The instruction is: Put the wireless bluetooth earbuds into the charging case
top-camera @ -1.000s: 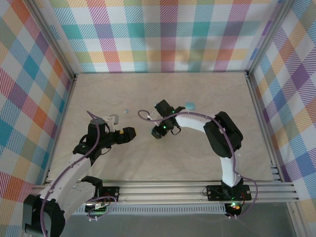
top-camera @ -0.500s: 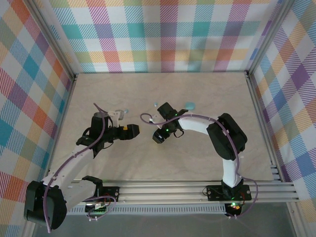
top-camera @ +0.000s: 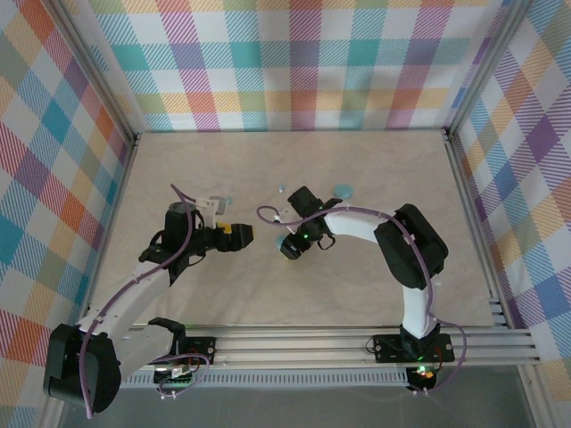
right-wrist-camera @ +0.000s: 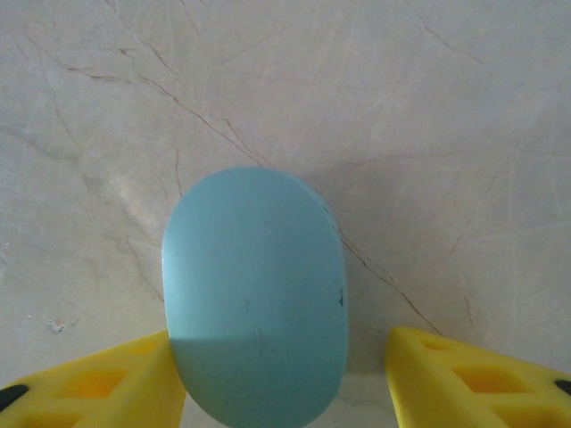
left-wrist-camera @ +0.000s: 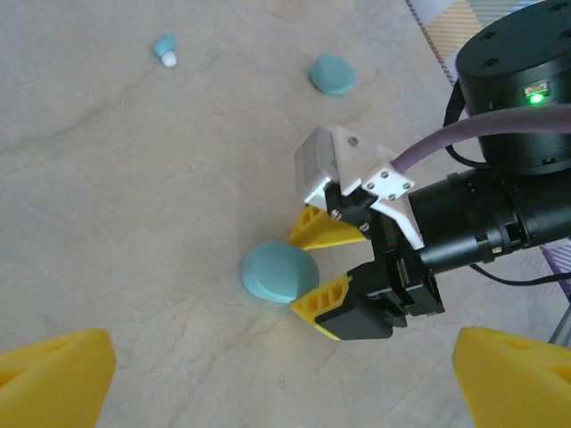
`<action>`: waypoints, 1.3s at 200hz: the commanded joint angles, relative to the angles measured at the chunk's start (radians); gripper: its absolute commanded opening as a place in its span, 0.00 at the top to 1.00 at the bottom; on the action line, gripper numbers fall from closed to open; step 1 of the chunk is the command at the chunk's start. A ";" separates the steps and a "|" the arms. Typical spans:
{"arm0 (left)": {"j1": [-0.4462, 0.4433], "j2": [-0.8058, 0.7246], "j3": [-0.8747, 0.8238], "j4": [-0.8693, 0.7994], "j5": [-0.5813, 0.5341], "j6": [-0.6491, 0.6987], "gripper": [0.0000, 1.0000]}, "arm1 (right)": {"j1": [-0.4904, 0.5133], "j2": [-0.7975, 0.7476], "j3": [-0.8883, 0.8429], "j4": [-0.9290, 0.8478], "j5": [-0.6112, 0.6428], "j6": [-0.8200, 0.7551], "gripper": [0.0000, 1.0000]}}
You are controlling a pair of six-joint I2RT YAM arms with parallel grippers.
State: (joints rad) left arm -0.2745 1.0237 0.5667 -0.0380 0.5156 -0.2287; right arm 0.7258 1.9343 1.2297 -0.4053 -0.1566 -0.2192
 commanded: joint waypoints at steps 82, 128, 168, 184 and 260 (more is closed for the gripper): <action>-0.019 -0.087 -0.044 0.039 -0.047 0.069 0.00 | 0.000 0.045 0.056 -0.049 -0.012 -0.099 0.55; -0.020 -0.102 0.050 -0.114 -0.058 0.117 0.00 | -0.002 0.026 0.015 -0.034 -0.051 -0.117 0.67; -0.020 -0.151 0.038 -0.139 -0.114 0.145 0.00 | -0.002 0.010 -0.001 -0.011 0.009 -0.115 0.73; -0.020 -0.186 -0.016 -0.057 -0.056 0.178 0.00 | -0.002 -0.021 -0.023 0.011 -0.012 -0.160 0.73; -0.025 -0.195 -0.040 0.021 -0.040 0.282 0.00 | -0.001 -0.107 -0.079 0.020 -0.029 -0.263 0.82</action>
State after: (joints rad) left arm -0.2867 0.8154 0.5110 -0.0483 0.4858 0.0105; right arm 0.7212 1.8549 1.1519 -0.3847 -0.1680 -0.4282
